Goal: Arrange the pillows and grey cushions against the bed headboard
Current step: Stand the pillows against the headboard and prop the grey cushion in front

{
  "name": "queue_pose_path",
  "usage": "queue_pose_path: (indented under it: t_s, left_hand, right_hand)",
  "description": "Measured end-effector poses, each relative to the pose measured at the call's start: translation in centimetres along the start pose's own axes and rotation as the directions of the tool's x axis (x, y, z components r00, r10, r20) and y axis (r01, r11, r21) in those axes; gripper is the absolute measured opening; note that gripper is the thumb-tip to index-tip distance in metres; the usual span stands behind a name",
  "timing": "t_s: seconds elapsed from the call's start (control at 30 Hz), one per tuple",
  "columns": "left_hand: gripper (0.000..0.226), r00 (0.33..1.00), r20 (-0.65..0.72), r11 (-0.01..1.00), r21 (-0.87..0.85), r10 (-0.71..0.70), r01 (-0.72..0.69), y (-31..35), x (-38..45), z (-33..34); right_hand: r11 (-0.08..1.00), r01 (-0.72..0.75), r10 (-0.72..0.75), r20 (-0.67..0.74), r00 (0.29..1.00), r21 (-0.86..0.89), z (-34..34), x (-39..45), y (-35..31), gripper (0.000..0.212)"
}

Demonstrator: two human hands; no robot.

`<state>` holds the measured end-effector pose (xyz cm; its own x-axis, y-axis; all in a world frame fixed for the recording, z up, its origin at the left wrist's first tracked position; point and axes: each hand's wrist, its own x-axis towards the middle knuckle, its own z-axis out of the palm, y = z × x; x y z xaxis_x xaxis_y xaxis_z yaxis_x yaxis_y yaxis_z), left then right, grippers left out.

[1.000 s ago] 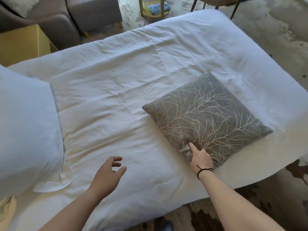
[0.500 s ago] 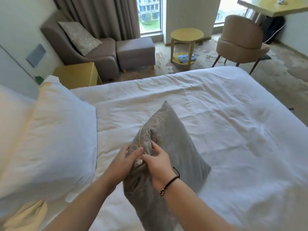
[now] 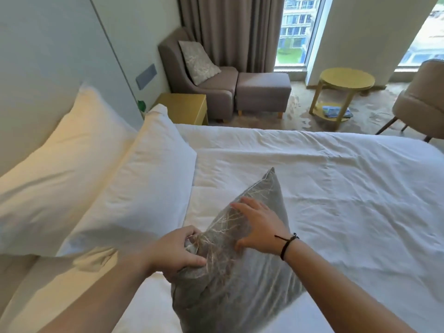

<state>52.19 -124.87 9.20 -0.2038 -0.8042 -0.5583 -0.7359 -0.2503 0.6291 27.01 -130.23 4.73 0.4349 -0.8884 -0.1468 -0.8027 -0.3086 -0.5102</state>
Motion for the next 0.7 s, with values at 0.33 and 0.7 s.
queue_pose_path:
  t_s: [0.33, 0.7]
  left_hand:
    - [0.023, 0.985, -0.170, 0.960, 0.278, 0.005, 0.044, -1.8, -0.3, 0.2]
    - [0.036, 0.811, -0.533, 0.966, 0.057, 0.242, -0.251, -2.9, -2.3, -7.9]
  right_hand:
    - [0.867, 0.284, -0.146, 0.337, 0.930, -0.409, -1.5, 6.9, -0.7, 0.038]
    - [0.798, 0.288, -0.229, 0.176, 0.957, -0.529, -11.7, 12.2, -11.4, 0.013]
